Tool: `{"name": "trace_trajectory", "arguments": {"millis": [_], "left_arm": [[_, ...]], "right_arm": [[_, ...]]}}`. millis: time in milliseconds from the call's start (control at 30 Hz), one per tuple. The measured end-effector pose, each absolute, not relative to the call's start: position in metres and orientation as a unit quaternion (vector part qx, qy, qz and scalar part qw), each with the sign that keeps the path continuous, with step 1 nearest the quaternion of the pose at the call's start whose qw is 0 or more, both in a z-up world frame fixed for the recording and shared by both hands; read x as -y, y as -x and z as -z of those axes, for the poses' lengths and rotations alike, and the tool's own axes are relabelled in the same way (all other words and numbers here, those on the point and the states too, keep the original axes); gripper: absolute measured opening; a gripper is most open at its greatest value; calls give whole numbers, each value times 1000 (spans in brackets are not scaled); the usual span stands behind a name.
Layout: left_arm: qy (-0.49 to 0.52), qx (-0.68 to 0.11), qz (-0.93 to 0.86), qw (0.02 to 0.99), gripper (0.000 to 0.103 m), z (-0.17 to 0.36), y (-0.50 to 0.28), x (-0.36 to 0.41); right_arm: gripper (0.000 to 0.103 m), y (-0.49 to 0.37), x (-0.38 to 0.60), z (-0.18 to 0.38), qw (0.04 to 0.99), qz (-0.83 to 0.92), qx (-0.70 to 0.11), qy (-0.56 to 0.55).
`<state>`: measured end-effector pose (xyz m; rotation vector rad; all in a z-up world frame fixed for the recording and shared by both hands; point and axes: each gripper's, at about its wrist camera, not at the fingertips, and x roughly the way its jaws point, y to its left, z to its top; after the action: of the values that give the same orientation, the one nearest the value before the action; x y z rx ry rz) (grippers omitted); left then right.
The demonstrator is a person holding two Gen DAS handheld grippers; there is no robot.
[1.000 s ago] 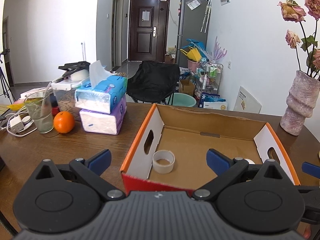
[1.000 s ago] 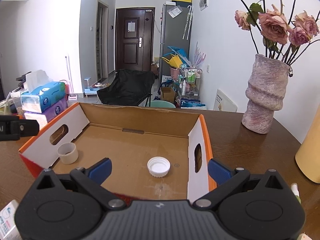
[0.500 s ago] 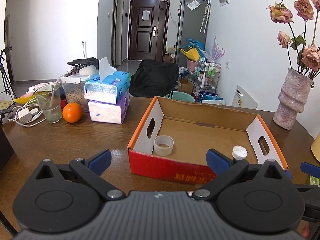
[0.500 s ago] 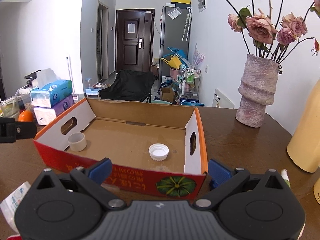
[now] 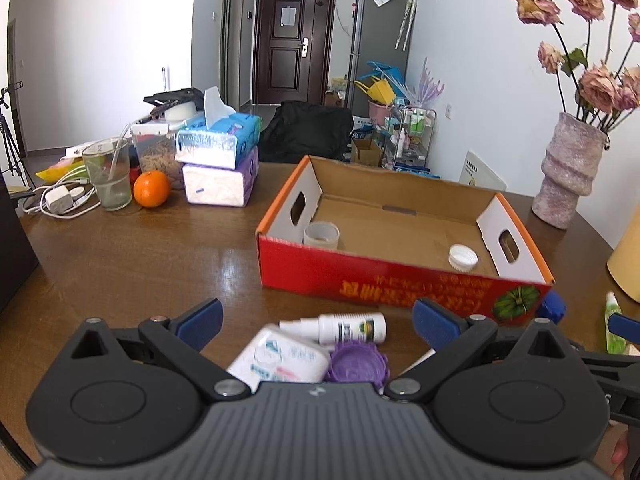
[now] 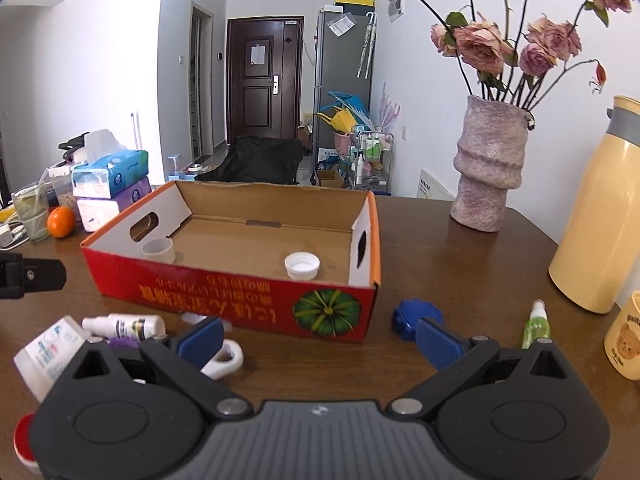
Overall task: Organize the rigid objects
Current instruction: 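Withdraw both tools from the box toward the remaining items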
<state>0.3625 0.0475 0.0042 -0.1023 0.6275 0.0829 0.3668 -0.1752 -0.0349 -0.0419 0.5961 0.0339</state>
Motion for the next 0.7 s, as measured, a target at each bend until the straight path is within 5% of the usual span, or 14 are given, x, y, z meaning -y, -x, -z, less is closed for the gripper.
{"name": "trace_trajectory", "arguments": {"millis": [700], "left_arm": [[33, -339, -31, 940, 103, 22, -313, -28]], "right_arm": [[103, -308, 215, 52, 951, 12, -309, 26]]}}
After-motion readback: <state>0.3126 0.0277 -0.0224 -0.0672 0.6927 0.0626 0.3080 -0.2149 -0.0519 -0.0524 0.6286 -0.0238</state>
